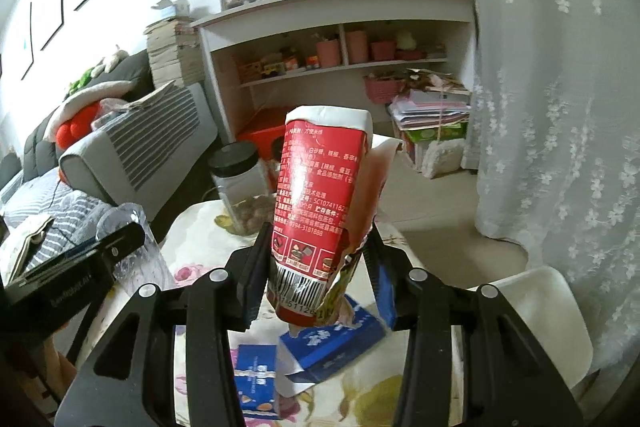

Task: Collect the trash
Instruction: 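Carry bottle and red tube over the white bin and open both tools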

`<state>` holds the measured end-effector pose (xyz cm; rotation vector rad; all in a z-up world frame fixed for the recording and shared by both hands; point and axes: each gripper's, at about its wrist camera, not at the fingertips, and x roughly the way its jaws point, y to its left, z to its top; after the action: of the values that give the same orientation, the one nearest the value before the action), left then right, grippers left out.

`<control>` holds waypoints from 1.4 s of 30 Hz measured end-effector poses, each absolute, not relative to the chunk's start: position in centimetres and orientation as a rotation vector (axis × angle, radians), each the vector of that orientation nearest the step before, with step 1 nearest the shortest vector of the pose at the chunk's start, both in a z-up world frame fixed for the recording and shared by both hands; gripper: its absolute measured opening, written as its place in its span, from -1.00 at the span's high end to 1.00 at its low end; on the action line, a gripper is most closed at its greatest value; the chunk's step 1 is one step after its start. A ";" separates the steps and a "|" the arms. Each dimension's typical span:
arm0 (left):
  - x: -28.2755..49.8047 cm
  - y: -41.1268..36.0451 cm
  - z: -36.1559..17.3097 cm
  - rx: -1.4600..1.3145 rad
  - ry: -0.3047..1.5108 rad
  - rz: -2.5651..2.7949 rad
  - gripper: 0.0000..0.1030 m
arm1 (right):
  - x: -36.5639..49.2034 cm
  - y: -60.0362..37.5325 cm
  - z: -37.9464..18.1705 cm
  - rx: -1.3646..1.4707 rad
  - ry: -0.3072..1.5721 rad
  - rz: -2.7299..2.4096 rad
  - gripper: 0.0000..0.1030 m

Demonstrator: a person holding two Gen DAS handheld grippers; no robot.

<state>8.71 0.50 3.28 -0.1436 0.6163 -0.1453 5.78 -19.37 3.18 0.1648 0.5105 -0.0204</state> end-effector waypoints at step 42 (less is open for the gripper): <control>5.8 -27.6 1.3 -0.021 0.739 -0.580 0.05 | -4.9 -45.9 4.4 0.509 0.435 -0.566 -0.77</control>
<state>5.84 -27.64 1.27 -0.0207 0.7385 -0.5803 -4.93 -45.93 4.43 0.5094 0.4353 -0.5662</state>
